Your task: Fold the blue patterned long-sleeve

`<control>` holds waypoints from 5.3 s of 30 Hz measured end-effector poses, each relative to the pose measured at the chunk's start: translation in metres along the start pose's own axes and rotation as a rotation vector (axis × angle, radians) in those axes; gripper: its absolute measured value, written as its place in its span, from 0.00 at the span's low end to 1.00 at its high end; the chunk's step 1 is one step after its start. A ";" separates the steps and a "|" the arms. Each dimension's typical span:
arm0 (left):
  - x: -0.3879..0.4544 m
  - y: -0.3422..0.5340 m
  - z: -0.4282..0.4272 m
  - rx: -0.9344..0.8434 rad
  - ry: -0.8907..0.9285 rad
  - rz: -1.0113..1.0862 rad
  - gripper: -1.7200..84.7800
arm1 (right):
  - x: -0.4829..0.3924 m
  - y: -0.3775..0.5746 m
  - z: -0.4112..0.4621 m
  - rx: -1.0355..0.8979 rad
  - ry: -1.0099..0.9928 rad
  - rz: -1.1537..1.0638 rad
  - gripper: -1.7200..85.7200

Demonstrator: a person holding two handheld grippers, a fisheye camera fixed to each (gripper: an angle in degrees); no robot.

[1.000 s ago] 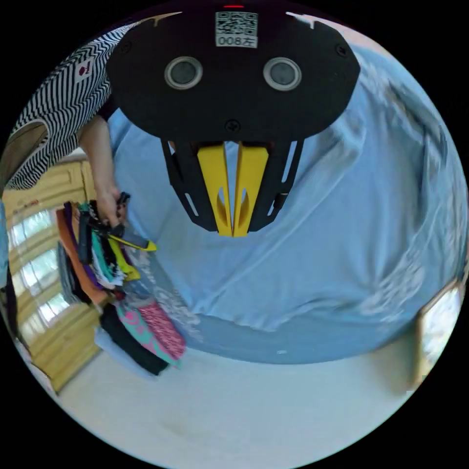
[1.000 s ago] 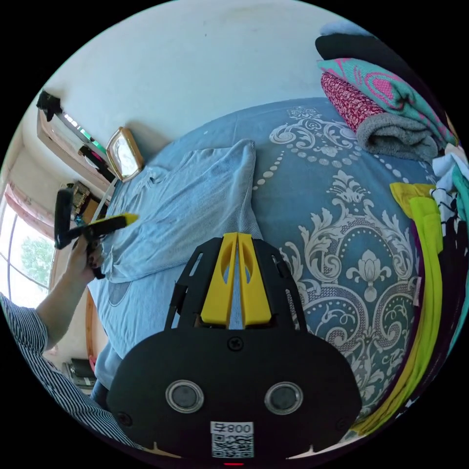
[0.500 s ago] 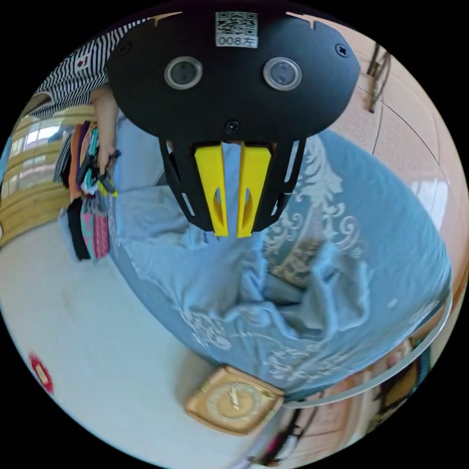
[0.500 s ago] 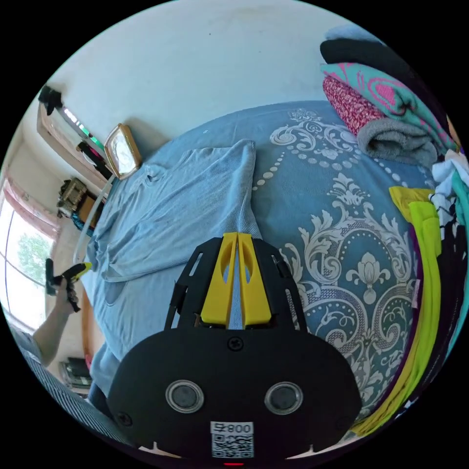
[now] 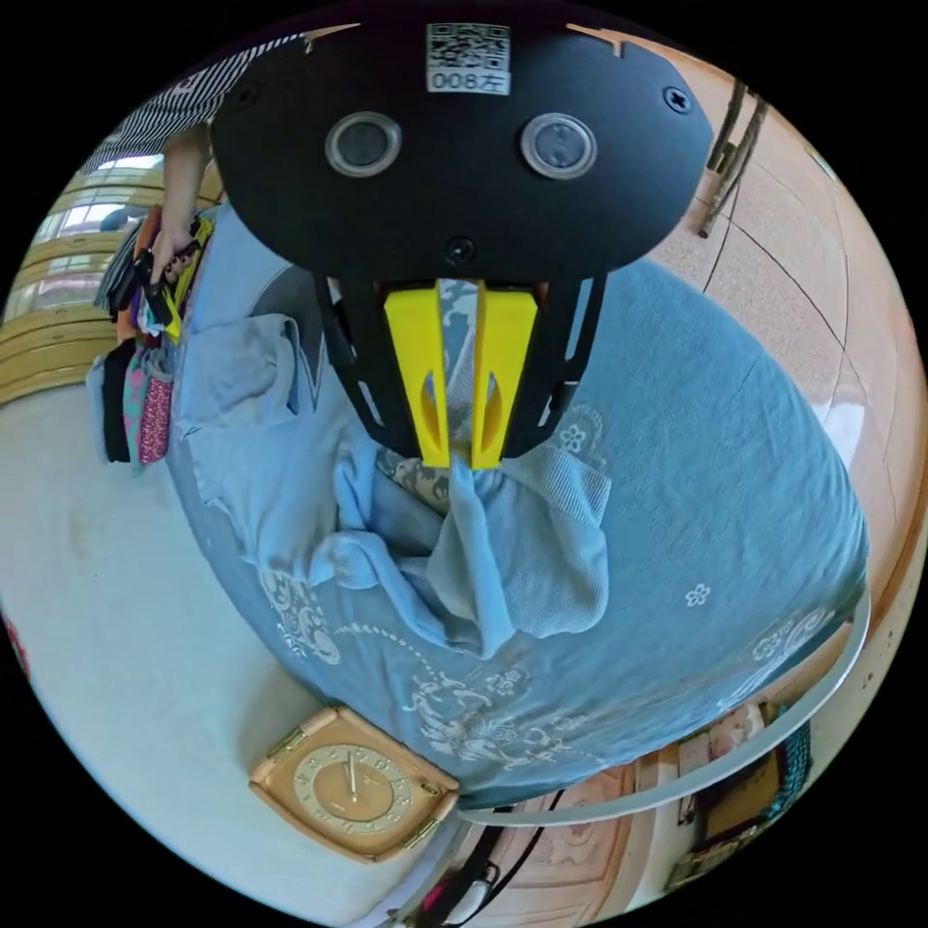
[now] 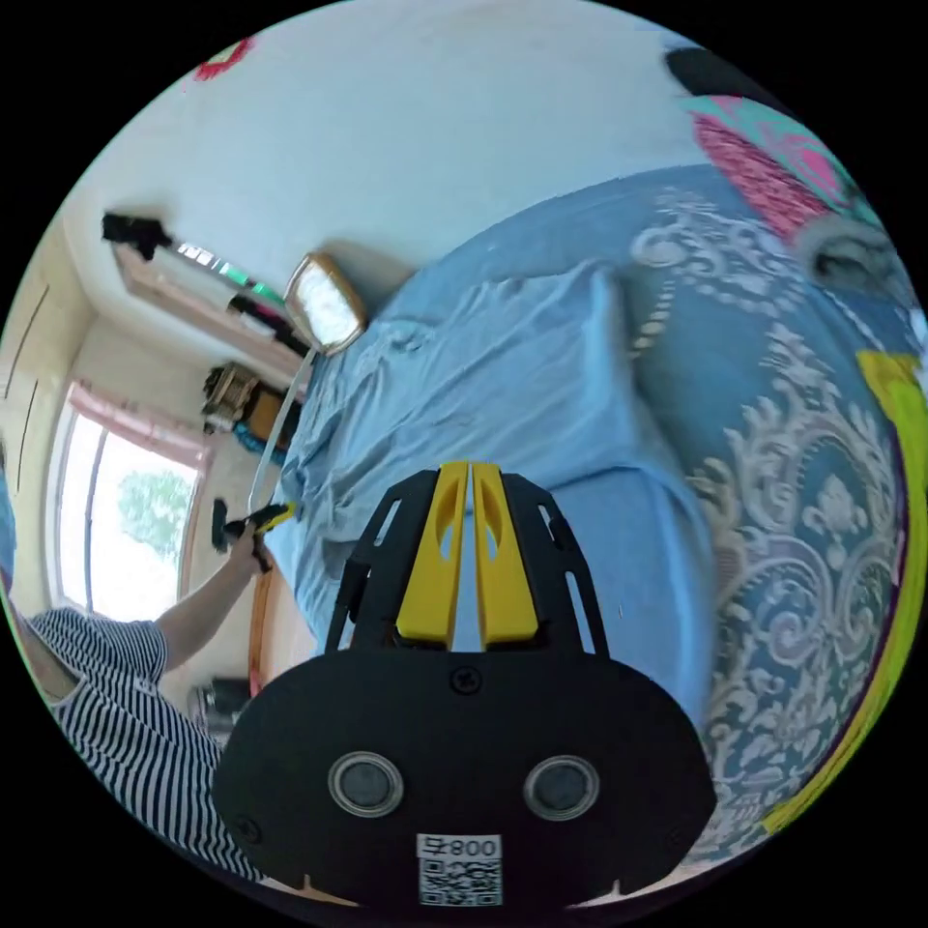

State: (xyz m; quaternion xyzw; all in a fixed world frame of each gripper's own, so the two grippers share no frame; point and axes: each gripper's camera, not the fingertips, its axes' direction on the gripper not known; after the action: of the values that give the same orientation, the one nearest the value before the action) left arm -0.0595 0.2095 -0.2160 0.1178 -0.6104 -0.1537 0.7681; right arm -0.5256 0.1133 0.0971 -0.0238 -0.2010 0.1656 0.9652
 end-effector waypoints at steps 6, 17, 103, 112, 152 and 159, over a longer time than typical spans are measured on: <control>0.001 0.048 -0.013 0.034 0.140 0.223 0.06 | -0.140 -0.061 0.092 -0.217 -0.301 -0.265 0.08; 0.011 0.136 0.033 -0.020 0.063 0.549 0.06 | -0.272 -0.139 0.195 -0.519 -0.348 -0.362 0.12; 0.331 0.273 0.444 -0.427 1.063 -0.034 0.05 | 0.133 -0.366 -0.020 -0.663 -0.060 -0.087 0.03; 0.343 0.273 0.453 -0.421 1.040 -0.021 0.06 | 0.170 -0.361 -0.012 -0.537 -0.119 0.004 0.03; 0.011 0.200 0.307 0.119 0.900 -0.262 0.08 | -0.220 -0.492 0.299 -0.557 -0.226 -0.502 0.09; -0.014 0.180 0.258 0.221 0.868 -0.159 0.07 | -0.287 -0.502 0.303 -0.505 -0.336 -0.561 0.03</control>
State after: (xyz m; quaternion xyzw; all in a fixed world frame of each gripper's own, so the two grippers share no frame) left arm -0.2968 0.3826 -0.1036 0.2989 -0.2339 -0.0824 0.9215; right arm -0.7383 -0.4615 0.3225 -0.1766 -0.3888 -0.1570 0.8905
